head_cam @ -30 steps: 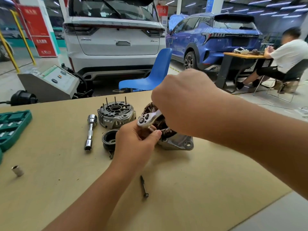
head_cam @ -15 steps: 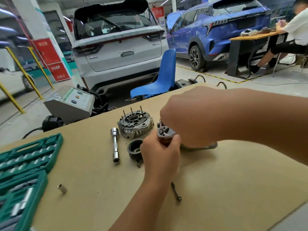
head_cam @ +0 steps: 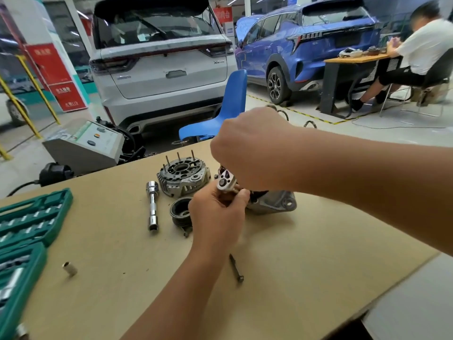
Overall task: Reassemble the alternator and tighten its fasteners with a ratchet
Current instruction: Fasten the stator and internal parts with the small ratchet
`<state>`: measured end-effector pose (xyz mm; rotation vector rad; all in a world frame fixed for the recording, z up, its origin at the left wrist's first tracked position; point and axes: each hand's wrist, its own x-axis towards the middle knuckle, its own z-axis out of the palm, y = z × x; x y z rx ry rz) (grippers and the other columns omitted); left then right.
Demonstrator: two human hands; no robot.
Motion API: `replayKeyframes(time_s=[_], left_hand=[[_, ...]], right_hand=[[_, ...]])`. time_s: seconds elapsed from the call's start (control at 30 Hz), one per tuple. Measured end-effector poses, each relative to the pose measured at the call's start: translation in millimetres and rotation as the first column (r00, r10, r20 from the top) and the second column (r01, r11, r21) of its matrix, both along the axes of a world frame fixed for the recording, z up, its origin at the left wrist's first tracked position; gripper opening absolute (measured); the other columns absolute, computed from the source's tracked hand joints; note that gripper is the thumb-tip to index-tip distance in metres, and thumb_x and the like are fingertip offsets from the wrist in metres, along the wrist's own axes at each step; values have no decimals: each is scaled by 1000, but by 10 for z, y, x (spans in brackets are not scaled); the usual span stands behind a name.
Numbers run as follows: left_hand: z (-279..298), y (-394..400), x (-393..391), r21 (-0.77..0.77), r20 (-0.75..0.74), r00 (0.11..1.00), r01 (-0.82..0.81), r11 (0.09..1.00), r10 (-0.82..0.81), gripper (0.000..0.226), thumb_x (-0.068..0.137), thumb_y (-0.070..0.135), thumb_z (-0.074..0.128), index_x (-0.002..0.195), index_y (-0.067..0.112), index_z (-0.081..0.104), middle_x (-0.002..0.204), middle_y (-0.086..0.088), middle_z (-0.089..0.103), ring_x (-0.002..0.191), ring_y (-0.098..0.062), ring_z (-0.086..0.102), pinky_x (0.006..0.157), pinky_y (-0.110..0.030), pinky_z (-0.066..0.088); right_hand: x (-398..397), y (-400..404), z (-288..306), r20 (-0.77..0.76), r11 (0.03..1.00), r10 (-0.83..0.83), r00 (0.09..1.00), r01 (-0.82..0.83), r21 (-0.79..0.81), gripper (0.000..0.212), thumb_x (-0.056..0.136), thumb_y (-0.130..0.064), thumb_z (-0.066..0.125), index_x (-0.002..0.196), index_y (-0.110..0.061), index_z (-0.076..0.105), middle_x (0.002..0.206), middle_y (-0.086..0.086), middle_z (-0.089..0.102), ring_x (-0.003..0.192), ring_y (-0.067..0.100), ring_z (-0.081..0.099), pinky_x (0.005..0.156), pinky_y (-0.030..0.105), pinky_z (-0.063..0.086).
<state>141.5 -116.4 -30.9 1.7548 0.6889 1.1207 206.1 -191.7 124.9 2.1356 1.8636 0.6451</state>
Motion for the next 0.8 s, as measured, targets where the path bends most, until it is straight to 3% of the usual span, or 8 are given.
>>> replayKeyframes(time_s=[0.07, 0.13, 0.33, 0.47, 0.63, 0.7, 0.77, 0.8], left_hand=[[-40, 9, 9, -24, 31, 999, -14, 1000, 15, 33, 80, 12, 76, 57, 19, 54, 51, 7, 52, 53, -15, 41, 54, -32, 34], [-50, 18, 7, -32, 38, 999, -7, 999, 8, 34, 77, 11, 73, 57, 14, 47, 50, 3, 47, 54, -16, 37, 54, -33, 31], [3, 10, -6, -58, 25, 1000, 13, 998, -12, 13, 84, 14, 80, 74, 21, 74, 67, 2, 72, 62, -21, 65, 63, -40, 57], [-35, 27, -5, -52, 39, 999, -1, 999, 3, 17, 84, 10, 76, 71, 13, 66, 61, -7, 65, 58, -18, 52, 56, -34, 45], [-5, 4, -10, -57, 48, 999, 27, 998, -24, 9, 84, 15, 80, 78, 20, 74, 67, -3, 71, 63, -28, 64, 65, -46, 58], [-32, 3, 0, -53, 54, 998, 24, 998, -22, 11, 83, 12, 76, 74, 13, 69, 65, -10, 66, 60, -26, 55, 58, -42, 51], [-42, 3, 10, -60, 51, 998, 24, 998, -21, 12, 82, 6, 73, 74, 13, 68, 64, -10, 66, 60, -27, 54, 59, -38, 46], [-36, 3, 10, -63, 49, 999, 25, 998, -21, 13, 84, 6, 75, 77, 17, 71, 65, -5, 68, 60, -24, 57, 60, -38, 49]], right_hand=[[-29, 22, -31, -32, 999, 13, 999, -14, -37, 9, 88, -8, 64, 86, -12, 57, 77, 4, 53, 68, 29, 57, 67, 36, 49], [-37, 23, -24, -21, 998, 20, 1000, -21, -55, 11, 89, -9, 64, 98, -14, 61, 79, 3, 55, 76, 31, 60, 72, 37, 49], [-19, 45, -10, 16, 1000, -9, 1000, 8, 25, 32, 91, -6, 56, 68, -13, 35, 67, 4, 38, 52, 20, 35, 54, 30, 36], [-17, 127, -56, -33, 998, -27, 999, 26, -51, 9, 93, -5, 56, 95, -6, 64, 67, 0, 38, 60, 22, 47, 50, 26, 28], [33, 73, -33, 21, 1000, -12, 1000, 11, 9, 33, 95, -10, 55, 68, -14, 35, 69, 4, 42, 53, 20, 38, 48, 29, 29], [108, 119, -45, -55, 997, 3, 998, -7, -77, 13, 99, -16, 52, 87, -15, 55, 81, -3, 47, 63, 20, 44, 53, 28, 33], [148, 153, -33, -134, 990, -13, 991, -7, -143, 21, 104, -17, 47, 121, -11, 59, 88, -6, 44, 72, 17, 44, 55, 15, 33], [125, 139, -2, -99, 989, -3, 995, -11, -144, 17, 103, -16, 48, 115, -11, 59, 81, -6, 43, 66, 15, 43, 52, 14, 34]])
